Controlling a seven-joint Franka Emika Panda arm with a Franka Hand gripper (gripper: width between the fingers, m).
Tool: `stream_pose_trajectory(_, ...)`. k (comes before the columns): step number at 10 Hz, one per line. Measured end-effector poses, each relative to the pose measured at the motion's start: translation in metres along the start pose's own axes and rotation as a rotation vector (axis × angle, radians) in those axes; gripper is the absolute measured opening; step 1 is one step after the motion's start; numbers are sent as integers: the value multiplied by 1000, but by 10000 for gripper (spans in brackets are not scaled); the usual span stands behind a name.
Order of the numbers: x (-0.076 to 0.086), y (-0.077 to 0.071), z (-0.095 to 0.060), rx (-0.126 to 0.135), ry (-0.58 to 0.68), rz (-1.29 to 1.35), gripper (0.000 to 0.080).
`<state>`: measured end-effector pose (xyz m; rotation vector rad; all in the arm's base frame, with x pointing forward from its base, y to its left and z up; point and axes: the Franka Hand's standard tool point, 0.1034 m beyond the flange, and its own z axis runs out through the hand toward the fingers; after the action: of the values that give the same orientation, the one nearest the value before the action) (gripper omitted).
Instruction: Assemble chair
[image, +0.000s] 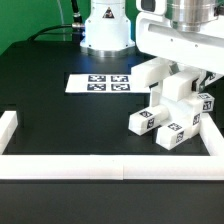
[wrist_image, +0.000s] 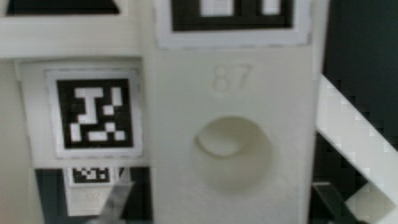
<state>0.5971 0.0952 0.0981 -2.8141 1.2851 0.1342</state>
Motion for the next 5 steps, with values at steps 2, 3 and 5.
stream_pose_trajectory(2,2,0,5,-3,-4,-13,290)
stream_pose_trajectory(3,3,0,6,-3,-5,-14,290)
stream_pose_trajectory(5,2,0,6,-3,-5,-15,290)
